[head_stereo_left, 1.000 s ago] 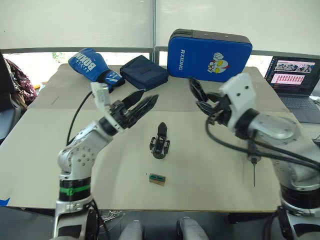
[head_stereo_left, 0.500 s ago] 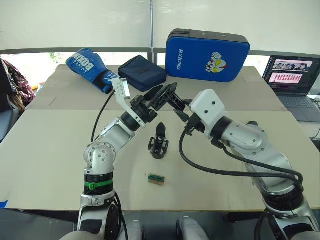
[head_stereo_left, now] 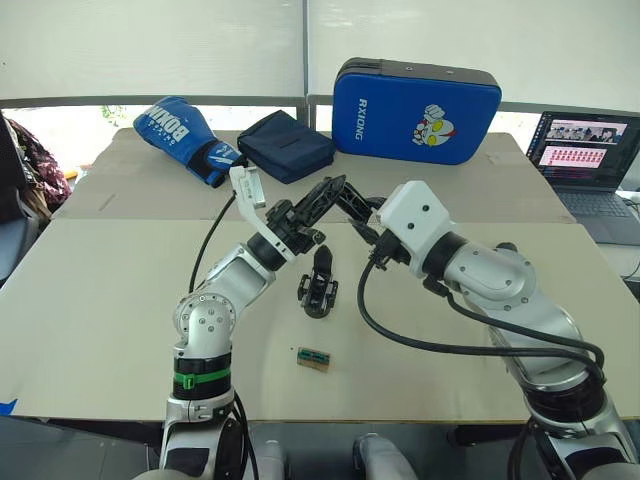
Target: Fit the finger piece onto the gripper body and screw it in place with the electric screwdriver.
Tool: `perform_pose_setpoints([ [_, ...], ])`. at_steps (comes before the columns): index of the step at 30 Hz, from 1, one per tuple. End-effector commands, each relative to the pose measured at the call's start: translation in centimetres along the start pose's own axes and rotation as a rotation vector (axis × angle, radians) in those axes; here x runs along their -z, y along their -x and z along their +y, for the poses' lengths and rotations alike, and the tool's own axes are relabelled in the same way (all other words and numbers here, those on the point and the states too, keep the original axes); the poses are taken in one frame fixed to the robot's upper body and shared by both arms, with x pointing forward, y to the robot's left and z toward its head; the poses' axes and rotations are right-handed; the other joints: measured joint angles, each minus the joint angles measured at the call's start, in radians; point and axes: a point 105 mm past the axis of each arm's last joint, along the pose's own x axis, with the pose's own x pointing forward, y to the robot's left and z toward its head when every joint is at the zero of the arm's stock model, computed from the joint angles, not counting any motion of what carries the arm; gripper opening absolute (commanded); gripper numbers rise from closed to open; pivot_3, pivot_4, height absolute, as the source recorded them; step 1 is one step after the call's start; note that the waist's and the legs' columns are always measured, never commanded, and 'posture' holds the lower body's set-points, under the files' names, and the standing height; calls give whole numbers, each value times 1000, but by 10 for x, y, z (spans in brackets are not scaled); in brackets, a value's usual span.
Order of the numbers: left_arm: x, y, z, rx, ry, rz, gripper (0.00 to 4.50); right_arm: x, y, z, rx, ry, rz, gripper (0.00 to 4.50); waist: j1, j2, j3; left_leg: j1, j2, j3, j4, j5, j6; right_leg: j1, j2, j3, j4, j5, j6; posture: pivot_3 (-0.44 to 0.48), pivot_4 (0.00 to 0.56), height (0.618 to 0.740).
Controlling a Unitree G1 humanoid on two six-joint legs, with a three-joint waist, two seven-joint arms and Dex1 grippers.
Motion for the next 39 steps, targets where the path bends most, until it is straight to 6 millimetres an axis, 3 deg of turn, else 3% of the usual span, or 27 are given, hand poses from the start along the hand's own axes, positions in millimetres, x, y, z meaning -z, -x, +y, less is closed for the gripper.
perform_pose_setpoints([
  [1, -21, -1, -8, 49, -24, -80, 0, -15, 14, -10, -1, 29, -65, 3195, 0, 0, 0, 0, 0, 0, 0, 0, 0, 0, 0, 0, 0, 0, 0, 0, 150, 740],
  [5, -35, 2, 0, 84, -45, -52, 0, -11, 35, -24, -85, 5, -59, 4459, 2, 0, 0, -1, 0, 0, 1, 0, 0, 0, 0, 0, 0, 0, 0, 0, 150, 740],
  [7, -35, 6, -2, 161, -41, 35, 0, -5, 45, -40, -113, -85, -29, 4459, 1, 0, 0, 0, 0, 0, 1, 0, 0, 1, 0, 0, 0, 0, 0, 0, 150, 740],
  [9, -32, 11, -3, 234, -38, 164, 0, -5, 52, -43, -204, -199, -18, 4459, -1, 0, 0, 0, 0, 0, 1, 0, 0, 1, 0, -1, 0, 0, 0, 0, 150, 740],
  [13, -28, 20, -9, 372, -38, 366, 0, -17, 61, -18, -508, -470, -10, 4459, -9, 0, 0, 1, 1, 0, 0, -1, 1, 1, 1, -1, 0, 0, 0, 0, 150, 740],
  [16, -19, 27, -15, 445, -13, 498, 0, -14, 61, -3, -633, -578, 83, 4459, -10, 0, 0, 1, 1, 0, 0, -1, 2, 1, 1, 0, 0, 0, -1, 0, 150, 740],
  [27, 17, 44, -24, 542, -18, 731, 0, -14, 29, 40, -785, -661, 232, 4459, -9, 0, 0, -2, 0, 0, 1, -1, 2, -2, 1, 0, 0, 0, 0, 0, 150, 740],
  [37, 23, 50, -23, 526, -34, 731, 0, -13, 28, 54, -846, -691, 274, 4459, -7, 0, 1, -4, 0, 0, 2, -1, 2, -3, 0, 0, 1, 0, 0, 0, 150, 740],
  [39, 24, 51, -23, 527, -34, 734, 0, -13, 29, 56, -853, -692, 274, 3934, -7, 0, 1, -4, 1, 0, 3, -1, 2, -3, 0, -1, 1, 0, 0, 0, 150, 740],
])
